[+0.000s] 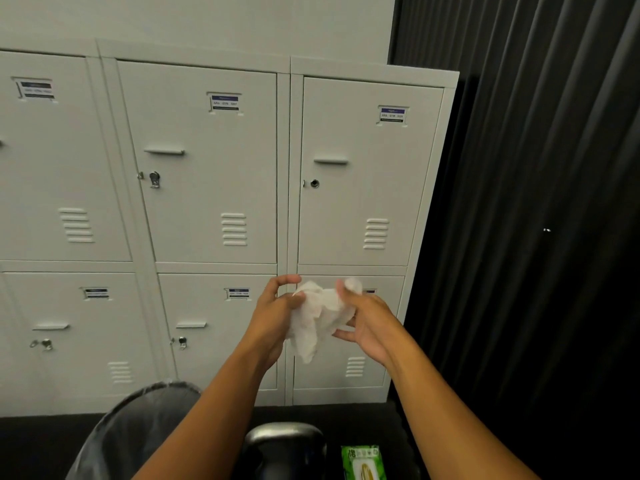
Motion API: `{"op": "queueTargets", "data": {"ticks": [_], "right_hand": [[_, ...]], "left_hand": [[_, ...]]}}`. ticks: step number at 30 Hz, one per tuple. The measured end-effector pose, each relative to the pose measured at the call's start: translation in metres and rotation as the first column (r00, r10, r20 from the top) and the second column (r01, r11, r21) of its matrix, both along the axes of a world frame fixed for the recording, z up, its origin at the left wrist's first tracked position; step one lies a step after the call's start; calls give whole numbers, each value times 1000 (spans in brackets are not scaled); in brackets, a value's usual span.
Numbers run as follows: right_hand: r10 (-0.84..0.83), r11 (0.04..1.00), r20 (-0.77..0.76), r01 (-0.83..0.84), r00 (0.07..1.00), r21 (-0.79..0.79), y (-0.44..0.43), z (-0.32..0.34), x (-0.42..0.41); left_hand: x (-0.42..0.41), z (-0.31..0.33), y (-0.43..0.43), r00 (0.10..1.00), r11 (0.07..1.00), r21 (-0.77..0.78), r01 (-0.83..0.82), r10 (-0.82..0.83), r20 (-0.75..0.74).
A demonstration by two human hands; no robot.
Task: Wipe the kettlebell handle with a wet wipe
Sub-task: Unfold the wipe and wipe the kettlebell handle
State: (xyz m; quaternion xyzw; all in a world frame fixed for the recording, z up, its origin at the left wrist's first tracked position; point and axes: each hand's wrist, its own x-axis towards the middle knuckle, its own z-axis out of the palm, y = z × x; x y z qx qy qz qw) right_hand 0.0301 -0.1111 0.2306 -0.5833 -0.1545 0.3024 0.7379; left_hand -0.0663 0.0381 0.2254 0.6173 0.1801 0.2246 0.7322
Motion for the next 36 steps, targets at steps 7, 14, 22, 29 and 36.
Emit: {"op": "queueTargets", "data": {"ticks": [7, 14, 22, 29, 36], "right_hand": [[45, 997, 17, -44, 999, -65, -2, -17, 3], [-84, 983, -178, 111, 980, 144, 3, -45, 4], [-275, 961, -221, 257, 936, -105, -2, -128, 13], [-365, 904, -186, 299, 912, -307, -16, -209, 21], [-283, 814, -6, 237, 959, -530, -5, -286, 13]], "left_hand": [[-2, -8, 9, 990, 991, 36, -128, 129, -56], [-16, -38, 13, 978, 986, 149, -75, 102, -183], [-37, -158, 8, 582, 601, 355, 716, -233, -779], [-68, -286, -1, 478, 354, 446, 822, -4, -878], [-96, -371, -17, 652, 344, 645, 683, 111, -750]]}}
